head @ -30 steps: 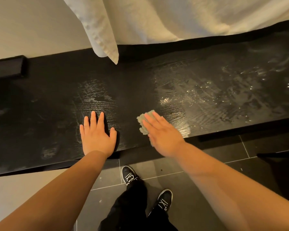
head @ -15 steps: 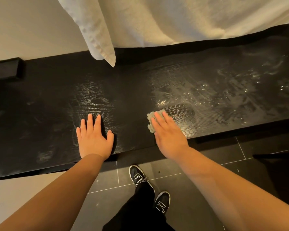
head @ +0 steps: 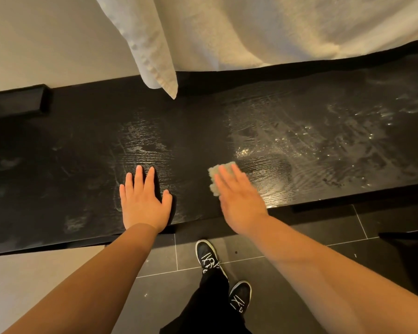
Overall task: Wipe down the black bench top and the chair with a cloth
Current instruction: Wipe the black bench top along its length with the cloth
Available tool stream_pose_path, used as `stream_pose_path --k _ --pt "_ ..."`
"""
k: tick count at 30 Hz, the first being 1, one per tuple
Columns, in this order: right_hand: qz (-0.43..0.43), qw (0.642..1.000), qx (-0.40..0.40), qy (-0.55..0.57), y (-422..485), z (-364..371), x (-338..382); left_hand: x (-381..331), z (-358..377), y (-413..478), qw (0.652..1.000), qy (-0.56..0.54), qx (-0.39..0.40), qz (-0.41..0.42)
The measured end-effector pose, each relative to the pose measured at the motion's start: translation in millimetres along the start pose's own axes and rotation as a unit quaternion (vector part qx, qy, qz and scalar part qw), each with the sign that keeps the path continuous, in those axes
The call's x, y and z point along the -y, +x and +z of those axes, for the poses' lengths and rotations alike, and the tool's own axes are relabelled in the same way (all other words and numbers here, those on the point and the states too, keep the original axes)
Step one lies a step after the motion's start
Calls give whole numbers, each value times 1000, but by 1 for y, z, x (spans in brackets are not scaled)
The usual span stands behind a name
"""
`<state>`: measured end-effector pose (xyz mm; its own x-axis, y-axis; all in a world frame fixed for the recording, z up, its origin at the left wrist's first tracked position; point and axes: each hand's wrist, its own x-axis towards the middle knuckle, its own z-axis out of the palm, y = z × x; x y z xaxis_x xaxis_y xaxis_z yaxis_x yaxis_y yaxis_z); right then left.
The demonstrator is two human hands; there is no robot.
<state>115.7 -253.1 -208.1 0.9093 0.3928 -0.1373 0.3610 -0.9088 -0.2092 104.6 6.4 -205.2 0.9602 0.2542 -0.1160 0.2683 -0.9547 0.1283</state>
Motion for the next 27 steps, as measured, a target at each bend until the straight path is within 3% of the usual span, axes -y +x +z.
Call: stream_pose_path --k 4,10,14,19,23,27 --pt "-84 996 21 -14 13 -1 -22 0 1 0 1000 -3 -5 5" --pt "121 993 -5 6 1 -28 -114 -2 0 1 1000 -6 -6 -1" --pt "172 985 -11 13 -1 -33 -96 -2 0 0 1000 -6 -9 -2" --pt "0 1000 3 25 26 -13 -19 -1 0 0 1000 -9 -10 -5" --pt "-50 998 8 27 36 -18 -37 -1 0 0 1000 -12 -9 -5" --pt "111 994 -17 14 23 -33 -109 0 0 0 1000 -6 -12 -4"
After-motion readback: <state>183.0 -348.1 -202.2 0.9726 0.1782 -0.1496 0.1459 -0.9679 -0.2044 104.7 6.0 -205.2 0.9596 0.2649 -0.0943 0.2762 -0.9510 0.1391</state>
